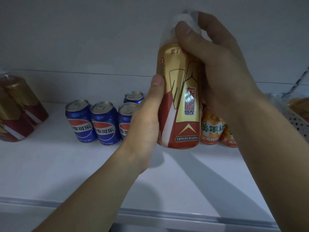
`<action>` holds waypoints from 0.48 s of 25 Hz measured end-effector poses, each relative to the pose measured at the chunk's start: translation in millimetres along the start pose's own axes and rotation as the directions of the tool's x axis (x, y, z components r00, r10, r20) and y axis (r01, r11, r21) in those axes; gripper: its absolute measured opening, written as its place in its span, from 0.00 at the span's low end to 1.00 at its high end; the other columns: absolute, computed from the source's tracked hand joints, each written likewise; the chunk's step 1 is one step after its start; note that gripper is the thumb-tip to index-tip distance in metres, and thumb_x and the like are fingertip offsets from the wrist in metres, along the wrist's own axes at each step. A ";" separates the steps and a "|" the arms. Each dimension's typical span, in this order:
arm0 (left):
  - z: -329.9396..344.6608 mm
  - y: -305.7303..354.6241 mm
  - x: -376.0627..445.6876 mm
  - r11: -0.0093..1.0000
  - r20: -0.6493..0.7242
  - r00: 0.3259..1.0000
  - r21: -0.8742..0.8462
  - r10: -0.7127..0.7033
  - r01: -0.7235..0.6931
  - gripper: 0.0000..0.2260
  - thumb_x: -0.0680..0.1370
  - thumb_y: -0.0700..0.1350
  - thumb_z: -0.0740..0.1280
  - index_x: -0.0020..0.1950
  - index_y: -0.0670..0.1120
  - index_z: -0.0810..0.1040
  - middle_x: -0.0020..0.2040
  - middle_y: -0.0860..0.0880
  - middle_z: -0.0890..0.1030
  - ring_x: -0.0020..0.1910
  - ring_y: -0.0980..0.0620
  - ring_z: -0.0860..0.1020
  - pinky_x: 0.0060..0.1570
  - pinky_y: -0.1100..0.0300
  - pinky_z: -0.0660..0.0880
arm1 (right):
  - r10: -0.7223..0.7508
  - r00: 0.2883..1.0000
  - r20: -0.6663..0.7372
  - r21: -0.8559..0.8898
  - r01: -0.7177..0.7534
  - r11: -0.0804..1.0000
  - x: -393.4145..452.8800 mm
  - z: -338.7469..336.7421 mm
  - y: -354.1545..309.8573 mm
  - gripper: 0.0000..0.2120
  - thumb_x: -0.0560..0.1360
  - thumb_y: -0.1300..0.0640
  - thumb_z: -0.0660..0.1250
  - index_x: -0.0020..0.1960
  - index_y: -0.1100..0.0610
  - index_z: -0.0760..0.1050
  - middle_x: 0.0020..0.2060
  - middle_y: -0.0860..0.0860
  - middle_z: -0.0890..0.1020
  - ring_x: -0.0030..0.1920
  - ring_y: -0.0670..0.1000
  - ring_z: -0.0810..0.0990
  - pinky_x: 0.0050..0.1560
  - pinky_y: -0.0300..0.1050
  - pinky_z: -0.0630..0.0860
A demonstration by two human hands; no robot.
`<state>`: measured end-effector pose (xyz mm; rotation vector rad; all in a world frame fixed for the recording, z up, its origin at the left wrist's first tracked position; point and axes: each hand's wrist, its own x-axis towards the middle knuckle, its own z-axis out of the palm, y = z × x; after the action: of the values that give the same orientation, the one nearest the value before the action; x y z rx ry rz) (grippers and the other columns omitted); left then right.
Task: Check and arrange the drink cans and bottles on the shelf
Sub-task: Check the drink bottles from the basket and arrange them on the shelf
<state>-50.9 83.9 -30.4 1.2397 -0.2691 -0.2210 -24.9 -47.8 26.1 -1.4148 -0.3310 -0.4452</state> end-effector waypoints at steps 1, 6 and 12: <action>0.4 -1.1 -0.2 1.000 -0.007 1.000 0.000 0.005 -0.005 0.20 0.70 0.65 0.59 0.52 0.58 0.82 0.51 0.51 0.87 0.51 0.50 0.86 0.57 0.46 0.80 | 0.012 1.000 0.005 0.003 -0.012 1.000 -0.8 0.5 0.3 0.23 0.76 0.56 0.73 0.69 0.58 0.74 0.47 0.54 0.86 0.45 0.55 0.87 0.47 0.51 0.82; -2.4 -1.3 0.2 0.997 0.006 1.000 -0.075 0.029 -0.029 0.21 0.69 0.64 0.60 0.50 0.55 0.85 0.50 0.49 0.88 0.49 0.49 0.86 0.53 0.48 0.82 | 0.010 1.000 0.020 -0.018 -0.010 1.000 1.0 1.8 1.8 0.24 0.76 0.52 0.73 0.69 0.56 0.73 0.49 0.54 0.87 0.49 0.57 0.88 0.54 0.57 0.84; -7.4 0.2 -1.9 0.984 0.103 0.992 -0.158 -0.070 0.085 0.27 0.74 0.65 0.58 0.63 0.50 0.81 0.55 0.46 0.86 0.52 0.47 0.85 0.56 0.48 0.81 | 0.049 0.999 0.006 0.020 -0.049 0.999 0.9 0.4 5.3 0.17 0.81 0.52 0.67 0.66 0.60 0.76 0.55 0.60 0.84 0.53 0.63 0.86 0.57 0.66 0.82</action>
<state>-50.3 91.3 -32.6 1.0800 -0.2814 -0.3645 -21.5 -47.1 21.9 -1.4019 -0.3038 -0.3976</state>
